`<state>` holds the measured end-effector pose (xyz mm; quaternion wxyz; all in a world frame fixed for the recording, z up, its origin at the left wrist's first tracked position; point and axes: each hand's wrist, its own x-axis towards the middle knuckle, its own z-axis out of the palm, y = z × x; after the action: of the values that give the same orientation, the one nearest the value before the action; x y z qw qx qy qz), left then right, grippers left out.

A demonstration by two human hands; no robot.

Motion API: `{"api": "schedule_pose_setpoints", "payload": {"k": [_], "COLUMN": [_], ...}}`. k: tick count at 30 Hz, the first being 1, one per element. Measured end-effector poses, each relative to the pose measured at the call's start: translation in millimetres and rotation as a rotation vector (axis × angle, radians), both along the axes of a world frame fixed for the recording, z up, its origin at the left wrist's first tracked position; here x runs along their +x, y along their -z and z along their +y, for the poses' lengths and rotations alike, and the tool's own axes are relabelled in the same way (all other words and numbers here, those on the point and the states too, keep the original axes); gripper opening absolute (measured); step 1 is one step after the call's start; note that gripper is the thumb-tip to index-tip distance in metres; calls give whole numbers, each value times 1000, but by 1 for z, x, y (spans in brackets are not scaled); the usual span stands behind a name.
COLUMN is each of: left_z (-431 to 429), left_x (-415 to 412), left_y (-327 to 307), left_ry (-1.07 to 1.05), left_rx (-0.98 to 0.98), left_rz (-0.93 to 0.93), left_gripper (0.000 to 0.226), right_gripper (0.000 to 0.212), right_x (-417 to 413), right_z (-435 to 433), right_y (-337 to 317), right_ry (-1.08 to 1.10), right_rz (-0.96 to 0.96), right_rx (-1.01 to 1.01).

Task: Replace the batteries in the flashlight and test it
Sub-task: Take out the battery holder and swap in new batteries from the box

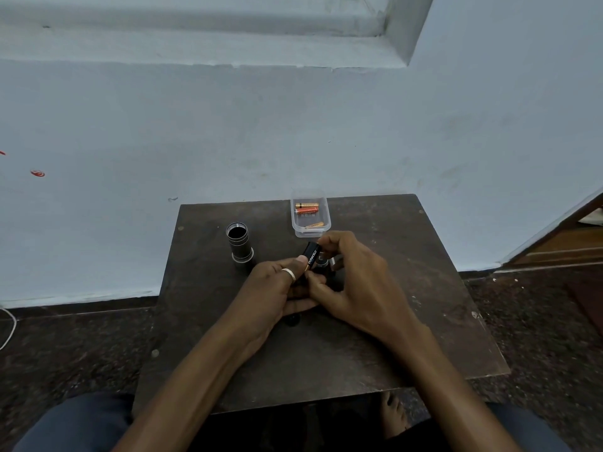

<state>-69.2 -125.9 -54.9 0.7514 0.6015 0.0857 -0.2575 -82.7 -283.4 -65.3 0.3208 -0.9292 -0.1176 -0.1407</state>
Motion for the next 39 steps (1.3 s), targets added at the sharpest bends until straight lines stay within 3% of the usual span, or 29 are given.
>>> {"api": "schedule_pose_setpoints", "payload": {"k": [8, 15, 25, 31, 33, 39], "left_z": [-2, -1, 1, 0, -1, -4], "left_x": [-1, 0, 4, 4, 4, 0], "left_y": [1, -3, -5, -8, -8, -9], "left_ry": [40, -15, -56, -50, -46, -39], "left_rx": [41, -40, -96, -117, -121, -132], "left_rz": [-10, 12, 26, 16, 26, 63], "left_gripper": [33, 31, 29, 33, 32, 33], "right_gripper": [36, 50, 28, 27, 24, 16], "right_x": [-5, -4, -1, -3, -3, 11], "right_z": [6, 0, 4, 8, 9, 1], "right_y": [-1, -1, 7, 9, 8, -4], "right_ry": [-13, -85, -136, -131, -92, 295], "right_rz": [-65, -11, -276, -265, -258, -105], "right_rx": [-79, -56, -154, -163, -70, 530]}}
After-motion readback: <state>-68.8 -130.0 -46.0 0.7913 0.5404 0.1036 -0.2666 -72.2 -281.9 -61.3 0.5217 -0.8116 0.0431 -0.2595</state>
